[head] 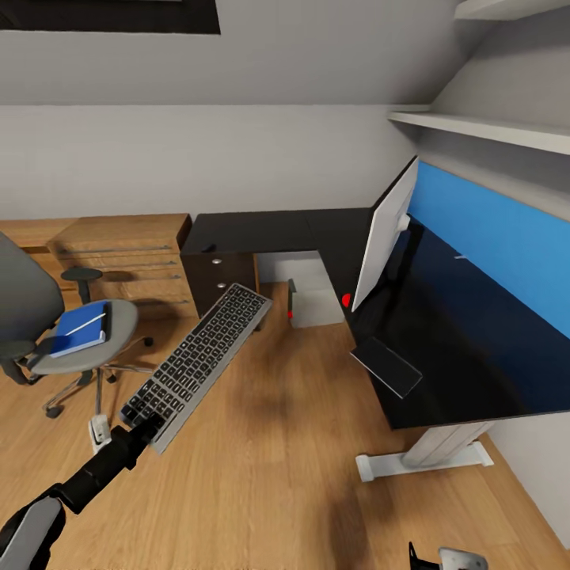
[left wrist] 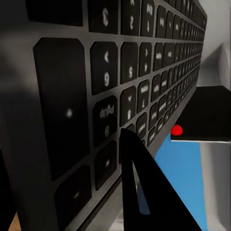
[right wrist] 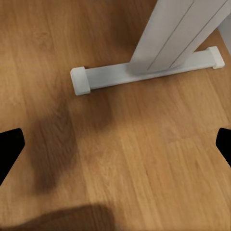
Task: In the bedroom, organize the workspace by keeping the computer under the desk, ensuring the monitor is on the desk, placing the keyboard on the desk next to the monitor, placing the mouse on the desk next to the keyboard, moving the folder from the swivel chair onto the desk next to the mouse, stacking the notebook on top of the folder with the pen on top of the notebook, and positioning the swivel chair next to the desk.
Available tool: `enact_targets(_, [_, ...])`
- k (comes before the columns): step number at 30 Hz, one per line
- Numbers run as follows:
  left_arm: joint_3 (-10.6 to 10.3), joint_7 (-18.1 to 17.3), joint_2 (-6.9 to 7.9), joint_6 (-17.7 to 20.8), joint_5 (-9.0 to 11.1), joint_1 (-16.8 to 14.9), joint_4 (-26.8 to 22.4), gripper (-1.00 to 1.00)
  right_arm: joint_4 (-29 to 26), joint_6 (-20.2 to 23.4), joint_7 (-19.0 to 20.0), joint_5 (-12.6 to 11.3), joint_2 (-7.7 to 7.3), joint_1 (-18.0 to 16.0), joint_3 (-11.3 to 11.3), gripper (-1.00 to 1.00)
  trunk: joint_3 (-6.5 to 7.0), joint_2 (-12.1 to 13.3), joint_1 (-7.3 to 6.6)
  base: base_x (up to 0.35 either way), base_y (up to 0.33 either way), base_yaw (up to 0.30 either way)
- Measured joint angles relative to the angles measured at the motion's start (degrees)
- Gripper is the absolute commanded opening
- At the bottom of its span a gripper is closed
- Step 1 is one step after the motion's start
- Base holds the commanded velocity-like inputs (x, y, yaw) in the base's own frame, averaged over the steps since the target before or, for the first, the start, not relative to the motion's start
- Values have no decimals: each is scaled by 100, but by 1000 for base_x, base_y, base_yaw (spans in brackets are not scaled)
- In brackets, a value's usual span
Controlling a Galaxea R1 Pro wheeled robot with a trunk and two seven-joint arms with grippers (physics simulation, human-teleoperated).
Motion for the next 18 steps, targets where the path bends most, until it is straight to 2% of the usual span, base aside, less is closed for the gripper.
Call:
enact_targets(2, [0, 215, -45, 2, 153, 0, -157, -100, -1, -3, -1, 2, 59, 0, 5, 100, -1, 0, 0, 0, 0, 11])
enact_targets(7, [-4, 792, -139, -3, 323, -6, -542, -100, -6, -7, -9, -4, 211, 0, 3, 100, -3, 0, 0, 0, 0, 4])
enact_targets(11, [-7, 1069, -261, -5, 488, -32, -747, -100, -6, -7, -10, -7, 274, 0, 0, 100, -3, 0, 0, 0, 0, 1])
enact_targets(13, [-2, 1162, -341, -5, 661, -64, -801, -100, -3, -7, -10, -7, 310, 0, 1, 100, -3, 0, 0, 0, 0, 0])
enact_targets(15, [0, 1213, -440, -9, 961, -87, -829, -100, -5, -7, -10, -7, 366, 0, -3, 100, -3, 0, 0, 0, 0, 0])
enact_targets(16, [-1, 1224, -471, -18, 1041, -91, -833, -100, -4, -6, -10, -7, 382, 0, -4, 100, -3, 0, 0, 0, 0, 0])
enact_targets(17, [-3, 1242, -519, -22, 1239, -96, -842, -100, -5, -6, -10, -7, 406, 0, -5, 100, -3, 0, 0, 0, 0, 0])
enact_targets(18, [-2, 1256, -536, -22, 1329, -98, -846, -100, -6, -7, -10, -8, 415, 0, -7, 100, -3, 0, 0, 0, 0, 0])
